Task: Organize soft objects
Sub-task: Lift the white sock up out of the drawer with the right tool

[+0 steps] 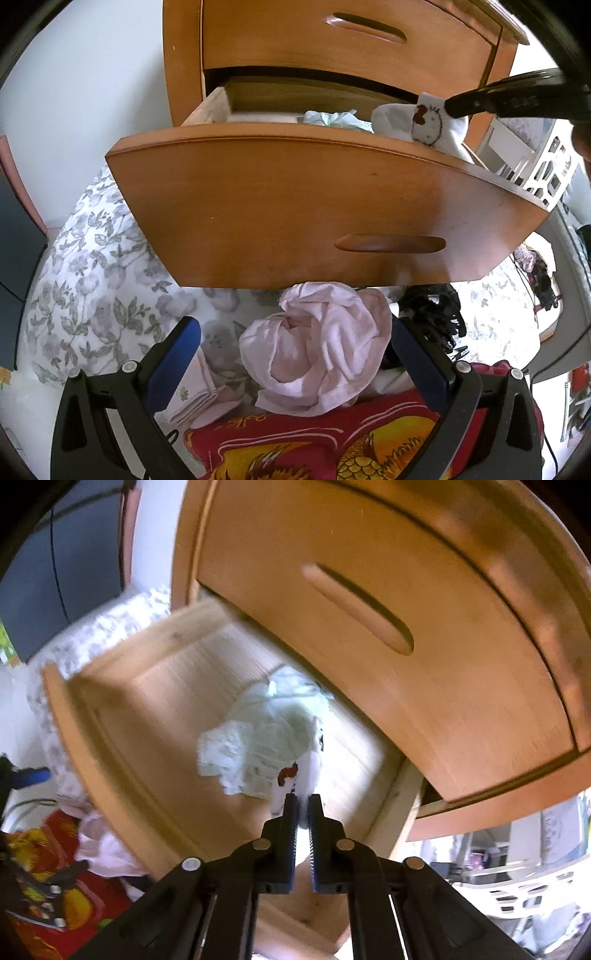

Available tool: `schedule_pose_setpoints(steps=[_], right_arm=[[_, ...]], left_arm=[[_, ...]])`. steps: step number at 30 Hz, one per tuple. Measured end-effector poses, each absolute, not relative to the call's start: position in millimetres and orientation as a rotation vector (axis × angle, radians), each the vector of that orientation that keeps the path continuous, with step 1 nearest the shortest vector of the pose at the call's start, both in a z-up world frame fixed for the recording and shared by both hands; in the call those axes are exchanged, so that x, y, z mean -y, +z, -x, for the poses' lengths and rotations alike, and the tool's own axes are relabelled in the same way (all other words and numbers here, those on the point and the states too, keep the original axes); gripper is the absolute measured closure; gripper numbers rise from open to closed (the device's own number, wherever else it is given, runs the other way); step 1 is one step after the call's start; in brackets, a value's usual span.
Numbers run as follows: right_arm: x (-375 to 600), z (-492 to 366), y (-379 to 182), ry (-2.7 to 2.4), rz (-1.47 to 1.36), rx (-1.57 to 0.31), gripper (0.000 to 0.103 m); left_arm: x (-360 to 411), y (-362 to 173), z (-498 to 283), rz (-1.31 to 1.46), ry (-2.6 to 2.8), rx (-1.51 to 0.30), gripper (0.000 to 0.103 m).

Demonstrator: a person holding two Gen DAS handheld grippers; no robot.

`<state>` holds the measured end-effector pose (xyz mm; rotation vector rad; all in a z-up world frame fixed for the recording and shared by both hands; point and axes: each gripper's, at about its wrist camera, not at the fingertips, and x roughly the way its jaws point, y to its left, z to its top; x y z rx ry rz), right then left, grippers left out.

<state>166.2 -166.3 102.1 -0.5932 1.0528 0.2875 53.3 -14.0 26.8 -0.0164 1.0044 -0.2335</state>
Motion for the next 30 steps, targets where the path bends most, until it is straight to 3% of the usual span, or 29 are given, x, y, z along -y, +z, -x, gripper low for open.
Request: schedule_pose_setpoints(steps=[12,30], right_arm=[[176.4,-125.6,120.9,0.309,0.346,-0.930,0.098],[218.4,-46.9,216.2,0.292,0.197,-0.656,0.098]], left_arm=[[20.1,26.9,-51.3,-0.057,-0.176,-1.006,0.000],[25.9,26.4,-49.3,-0.141,-0.106,-1.012,0.000]])
